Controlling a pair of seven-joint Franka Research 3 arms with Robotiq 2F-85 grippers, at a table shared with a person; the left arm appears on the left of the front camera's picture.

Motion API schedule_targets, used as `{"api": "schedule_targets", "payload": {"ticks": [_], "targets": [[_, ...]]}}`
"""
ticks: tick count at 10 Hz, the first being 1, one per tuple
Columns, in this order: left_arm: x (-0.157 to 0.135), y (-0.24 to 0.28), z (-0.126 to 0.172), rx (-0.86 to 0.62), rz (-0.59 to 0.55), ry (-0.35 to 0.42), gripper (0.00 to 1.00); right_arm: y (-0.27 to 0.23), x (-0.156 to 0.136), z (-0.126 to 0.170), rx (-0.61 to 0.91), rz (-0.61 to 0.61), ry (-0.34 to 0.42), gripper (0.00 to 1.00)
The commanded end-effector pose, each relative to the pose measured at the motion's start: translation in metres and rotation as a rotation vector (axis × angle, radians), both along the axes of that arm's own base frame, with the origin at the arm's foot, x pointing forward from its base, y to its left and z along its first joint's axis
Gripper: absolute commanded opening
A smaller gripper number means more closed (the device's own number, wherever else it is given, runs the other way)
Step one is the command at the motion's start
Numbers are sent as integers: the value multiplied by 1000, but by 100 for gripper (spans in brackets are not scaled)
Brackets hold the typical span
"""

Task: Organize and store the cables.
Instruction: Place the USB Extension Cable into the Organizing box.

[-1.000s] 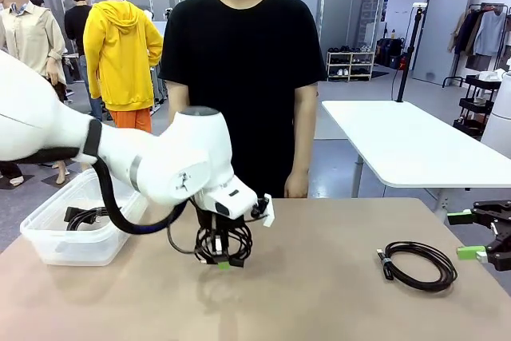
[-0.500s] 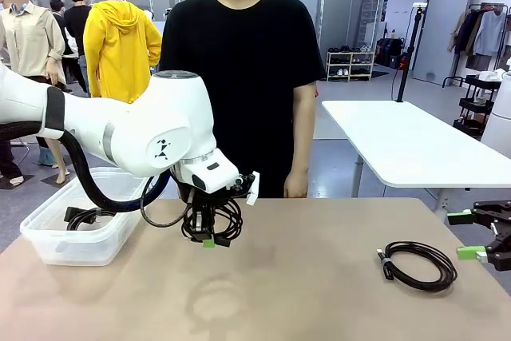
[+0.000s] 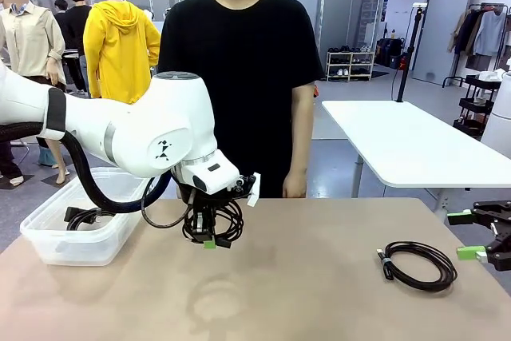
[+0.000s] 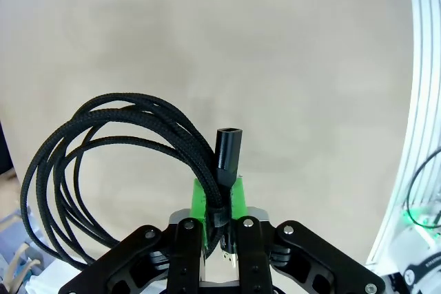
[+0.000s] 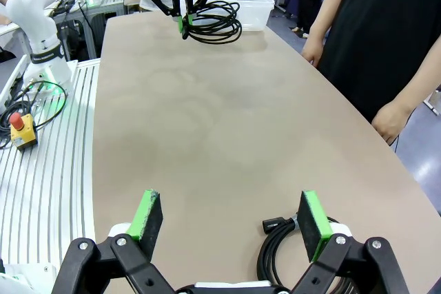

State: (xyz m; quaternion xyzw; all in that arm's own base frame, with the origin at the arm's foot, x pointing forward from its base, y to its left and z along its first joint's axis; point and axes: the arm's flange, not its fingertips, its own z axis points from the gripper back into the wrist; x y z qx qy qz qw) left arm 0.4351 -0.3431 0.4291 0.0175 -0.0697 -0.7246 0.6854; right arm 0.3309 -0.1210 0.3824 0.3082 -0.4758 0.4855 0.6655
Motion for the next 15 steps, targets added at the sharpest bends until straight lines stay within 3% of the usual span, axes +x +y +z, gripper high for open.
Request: {"api": "schedule_targets", "payload": {"ticks": [1,3,4,5,6,7,8,11,15], "targets": [[0,0,0,0,0,0,16,1,2,3,22,-15,13,100],[8,60,31,-9,-100,-94,16,1,2,3,22,-15,13,100],[9,93,41,-21,-85,-123,16,1,2,3,22,-15,13,100],[6,126,52,-69,-164,-107,16,1,2,3,22,-15,13,100],[4,163,62,-72,-248,-160,16,1,2,3,22,-15,13,100],[7,197,69,-77,-268,-222,16,1,2,3,22,-15,13,100],[10,228,72,-80,-271,-218,16,1,2,3,22,-15,13,100],[32,298,66,-58,-138,-211,16,1,2,3,22,-15,13,100],[69,328,34,-124,-36,-161,16,1,2,3,22,-15,13,100]]}}
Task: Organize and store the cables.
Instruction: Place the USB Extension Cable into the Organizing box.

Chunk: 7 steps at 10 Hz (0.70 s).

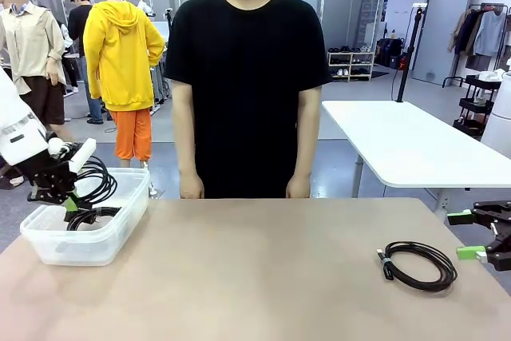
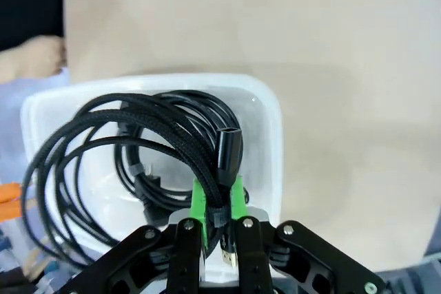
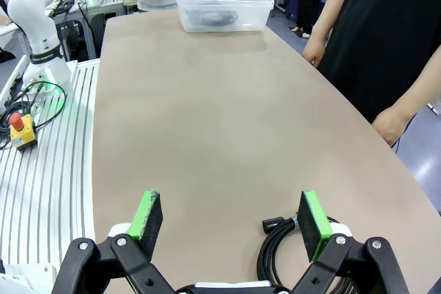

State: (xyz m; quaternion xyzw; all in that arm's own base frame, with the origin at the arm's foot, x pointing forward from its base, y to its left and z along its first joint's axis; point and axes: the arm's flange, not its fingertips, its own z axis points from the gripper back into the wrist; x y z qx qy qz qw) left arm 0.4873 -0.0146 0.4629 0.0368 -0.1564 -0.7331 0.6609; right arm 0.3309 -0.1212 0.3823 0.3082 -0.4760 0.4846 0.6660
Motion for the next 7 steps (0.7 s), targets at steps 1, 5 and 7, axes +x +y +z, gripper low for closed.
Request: {"api": "schedule_targets", "payload": {"ticks": [1,5,7], "targets": [[27,2,-7,-19,37,12,16,1,2,3,21,-13,12,100],[54,0,-43,-16,80,98,16,1,2,3,21,-13,12,100],[55,1,-55,-18,101,133,16,1,2,3,21,-13,12,100]]}}
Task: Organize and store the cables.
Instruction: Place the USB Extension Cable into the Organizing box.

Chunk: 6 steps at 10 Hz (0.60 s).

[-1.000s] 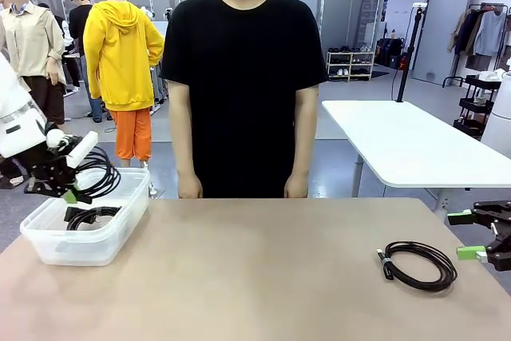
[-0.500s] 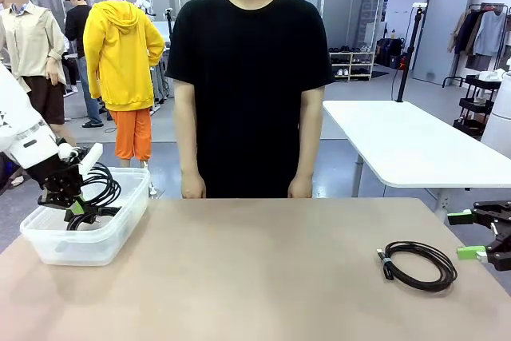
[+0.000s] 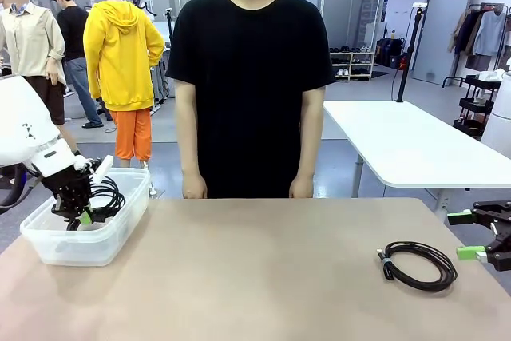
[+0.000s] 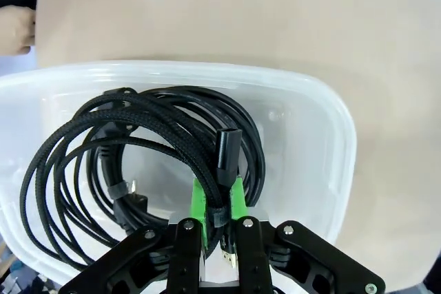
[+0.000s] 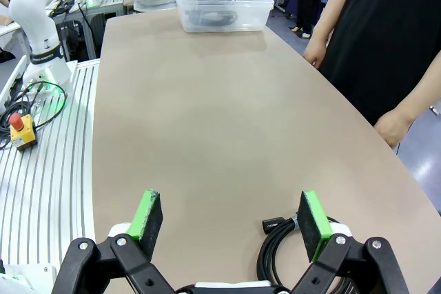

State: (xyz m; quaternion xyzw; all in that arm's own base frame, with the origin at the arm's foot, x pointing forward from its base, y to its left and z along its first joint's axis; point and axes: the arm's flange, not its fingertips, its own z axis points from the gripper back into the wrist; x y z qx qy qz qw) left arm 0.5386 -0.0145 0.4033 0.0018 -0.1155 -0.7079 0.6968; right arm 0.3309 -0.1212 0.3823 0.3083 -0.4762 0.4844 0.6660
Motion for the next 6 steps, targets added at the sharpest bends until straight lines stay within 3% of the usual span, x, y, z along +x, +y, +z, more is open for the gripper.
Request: {"api": "schedule_targets", "payload": {"ticks": [1,3,6], "targets": [[6,1,-1,-10,36,27,16,1,2,3,21,-13,12,100],[9,2,-6,5,56,39,21,1,2,3,21,-13,12,100],[8,2,-3,11,65,38,68,1,2,3,21,-13,12,100]]}}
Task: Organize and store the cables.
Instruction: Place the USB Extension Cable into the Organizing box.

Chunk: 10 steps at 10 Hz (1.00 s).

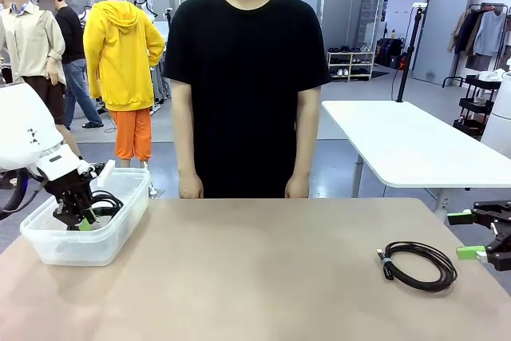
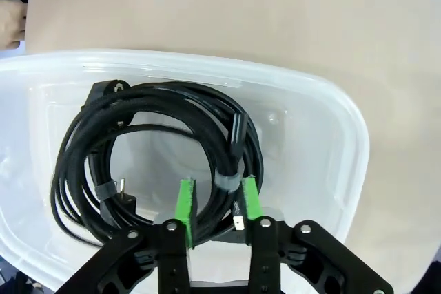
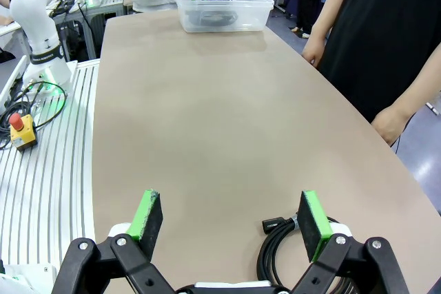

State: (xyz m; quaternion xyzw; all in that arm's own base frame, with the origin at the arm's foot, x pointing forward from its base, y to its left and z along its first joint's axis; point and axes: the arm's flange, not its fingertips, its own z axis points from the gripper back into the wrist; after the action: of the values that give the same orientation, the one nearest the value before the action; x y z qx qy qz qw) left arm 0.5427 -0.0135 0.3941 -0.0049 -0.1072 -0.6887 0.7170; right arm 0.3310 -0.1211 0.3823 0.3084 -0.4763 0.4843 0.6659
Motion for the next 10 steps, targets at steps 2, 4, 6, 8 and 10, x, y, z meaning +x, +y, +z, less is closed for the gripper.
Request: {"api": "schedule_targets", "payload": {"ticks": [2,4,6,8,10], "targets": [[4,1,8,12,18,8,100,1,2,3,21,-13,12,100],[3,2,12,15,21,0,100,1,2,3,21,-13,12,100],[1,6,23,9,51,-27,98,1,2,3,21,-13,12,100],[-3,5,33,-11,91,-59,100,1,2,3,21,-13,12,100],[2,6,20,-5,36,-35,100,1,2,3,21,-13,12,100]]}}
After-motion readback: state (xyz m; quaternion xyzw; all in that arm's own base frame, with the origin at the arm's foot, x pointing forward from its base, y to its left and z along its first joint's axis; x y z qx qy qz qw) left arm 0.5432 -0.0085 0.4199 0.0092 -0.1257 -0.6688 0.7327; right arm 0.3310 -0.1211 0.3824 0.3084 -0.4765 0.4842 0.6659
